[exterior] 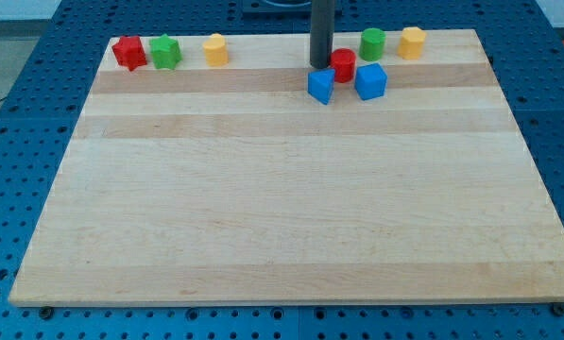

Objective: Put the red star parallel to triangle

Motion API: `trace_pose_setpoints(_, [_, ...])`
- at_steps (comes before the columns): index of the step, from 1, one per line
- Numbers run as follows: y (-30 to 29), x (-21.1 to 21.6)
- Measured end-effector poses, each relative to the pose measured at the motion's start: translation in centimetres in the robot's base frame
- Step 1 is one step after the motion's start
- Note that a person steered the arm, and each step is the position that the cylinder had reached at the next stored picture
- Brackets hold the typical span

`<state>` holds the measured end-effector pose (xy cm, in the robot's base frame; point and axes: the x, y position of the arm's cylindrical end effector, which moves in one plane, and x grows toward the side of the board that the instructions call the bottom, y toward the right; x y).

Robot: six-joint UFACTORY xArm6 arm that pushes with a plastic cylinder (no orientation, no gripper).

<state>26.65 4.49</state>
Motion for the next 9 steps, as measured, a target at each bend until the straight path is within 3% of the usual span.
trace_pose_setpoints(2, [0.1, 0.3])
trace_pose_setpoints(4, [-4.4, 0.1])
trace_pose_setpoints(9, [-30.5, 1.9])
